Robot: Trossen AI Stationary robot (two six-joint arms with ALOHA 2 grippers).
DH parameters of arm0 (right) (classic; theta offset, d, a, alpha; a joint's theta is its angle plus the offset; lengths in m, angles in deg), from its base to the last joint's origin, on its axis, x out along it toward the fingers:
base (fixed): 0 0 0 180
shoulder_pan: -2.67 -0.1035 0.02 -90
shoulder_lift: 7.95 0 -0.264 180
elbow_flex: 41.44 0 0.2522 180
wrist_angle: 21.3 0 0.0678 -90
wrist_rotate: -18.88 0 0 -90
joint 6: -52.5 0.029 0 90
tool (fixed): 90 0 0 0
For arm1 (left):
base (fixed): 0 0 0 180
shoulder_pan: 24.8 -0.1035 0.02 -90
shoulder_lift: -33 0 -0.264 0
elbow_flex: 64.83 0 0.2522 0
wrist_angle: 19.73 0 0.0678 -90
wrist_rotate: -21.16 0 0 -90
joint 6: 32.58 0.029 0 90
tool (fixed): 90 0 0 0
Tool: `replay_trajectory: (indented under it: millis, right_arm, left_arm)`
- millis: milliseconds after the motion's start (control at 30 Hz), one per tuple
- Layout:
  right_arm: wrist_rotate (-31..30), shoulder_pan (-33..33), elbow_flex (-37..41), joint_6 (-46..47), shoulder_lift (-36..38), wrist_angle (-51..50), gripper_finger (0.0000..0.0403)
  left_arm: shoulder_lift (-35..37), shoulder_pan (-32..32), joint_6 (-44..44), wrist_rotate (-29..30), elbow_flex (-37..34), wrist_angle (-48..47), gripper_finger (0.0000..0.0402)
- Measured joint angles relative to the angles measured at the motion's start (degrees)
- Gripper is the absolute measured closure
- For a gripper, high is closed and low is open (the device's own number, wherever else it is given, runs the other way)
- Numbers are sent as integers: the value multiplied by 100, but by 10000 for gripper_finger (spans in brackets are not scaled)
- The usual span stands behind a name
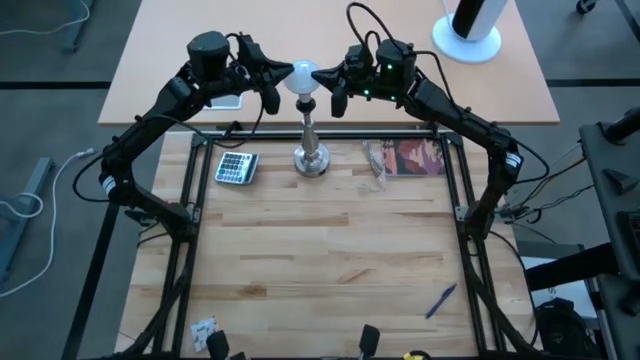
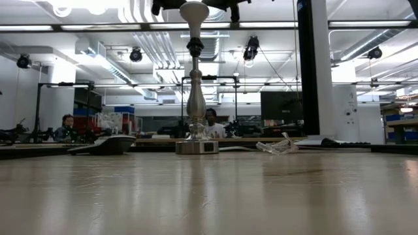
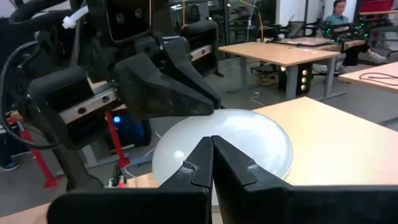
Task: Screw lightbulb
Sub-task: Insert the lightbulb into the table lamp
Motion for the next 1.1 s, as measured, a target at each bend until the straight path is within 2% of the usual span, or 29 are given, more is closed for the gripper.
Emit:
replay_trajectory:
  millis: [300, 467, 1100]
  right_arm:
    - [-192, 20, -214, -146, 26, -21, 403]
    - [-354, 28, -216, -174, 23, -23, 403]
    - [-317, 111, -59, -228, 2, -146, 403]
  left_arm:
    - [160, 4, 39, -99, 11, -132, 380]
    - [217, 4, 77, -490, 22, -453, 380]
    - [6, 9, 137, -392, -2, -536, 381]
